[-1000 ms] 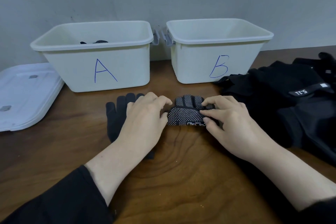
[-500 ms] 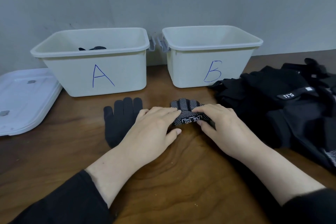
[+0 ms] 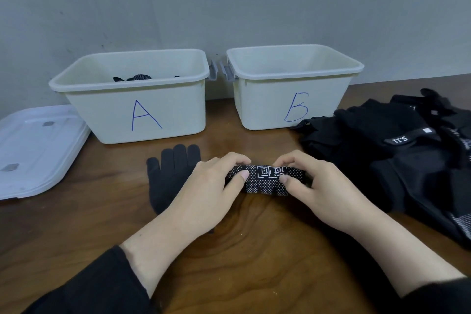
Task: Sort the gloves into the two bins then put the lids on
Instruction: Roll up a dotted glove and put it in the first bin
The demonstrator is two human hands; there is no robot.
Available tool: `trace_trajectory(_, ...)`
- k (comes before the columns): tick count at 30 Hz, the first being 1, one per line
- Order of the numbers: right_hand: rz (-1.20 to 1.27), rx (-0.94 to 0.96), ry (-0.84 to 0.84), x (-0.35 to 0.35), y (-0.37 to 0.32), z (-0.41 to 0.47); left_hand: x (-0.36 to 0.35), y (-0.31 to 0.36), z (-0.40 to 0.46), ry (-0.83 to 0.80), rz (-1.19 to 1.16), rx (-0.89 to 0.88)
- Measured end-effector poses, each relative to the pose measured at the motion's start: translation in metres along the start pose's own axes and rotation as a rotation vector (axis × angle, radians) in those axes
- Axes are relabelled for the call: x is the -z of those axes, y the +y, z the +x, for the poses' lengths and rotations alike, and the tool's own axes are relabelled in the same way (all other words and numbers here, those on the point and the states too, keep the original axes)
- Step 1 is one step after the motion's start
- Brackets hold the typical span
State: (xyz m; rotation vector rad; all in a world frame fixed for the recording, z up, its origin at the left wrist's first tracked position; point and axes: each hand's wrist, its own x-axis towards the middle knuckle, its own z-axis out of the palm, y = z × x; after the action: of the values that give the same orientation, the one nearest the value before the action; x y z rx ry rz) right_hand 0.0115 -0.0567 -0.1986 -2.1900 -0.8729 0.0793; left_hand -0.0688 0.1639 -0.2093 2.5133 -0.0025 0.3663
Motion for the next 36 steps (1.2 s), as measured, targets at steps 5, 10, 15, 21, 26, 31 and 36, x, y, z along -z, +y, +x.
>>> trace_trajectory(5,-0.103,0.000,0.067,-0.001,0.004,0.003,0.001,0.002,0.002,0.119,0.015,0.011)
trace_trajectory(10,-0.221,-0.078,0.029,-0.003,0.005,0.007,0.005,0.002,0.006,0.167,0.190,-0.163)
trace_trajectory(15,-0.250,-0.128,-0.084,0.004,-0.005,0.020,0.000,0.001,0.004,-0.070,0.292,-0.229)
trace_trajectory(21,-0.268,-0.240,-0.379,0.026,-0.037,0.056,0.000,-0.003,0.005,-0.106,0.270,-0.214)
trace_trajectory(26,-0.398,-0.241,-0.652,0.024,-0.048,0.090,0.004,-0.005,0.004,-0.107,0.258,-0.244)
trace_trajectory(31,-0.383,-0.313,-0.719,0.016,-0.053,0.102,0.007,-0.008,0.004,-0.089,0.239,-0.280)
trace_trajectory(36,-0.203,-0.427,-0.632,0.015,-0.053,0.094,0.037,-0.022,0.006,0.152,0.181,-0.281)
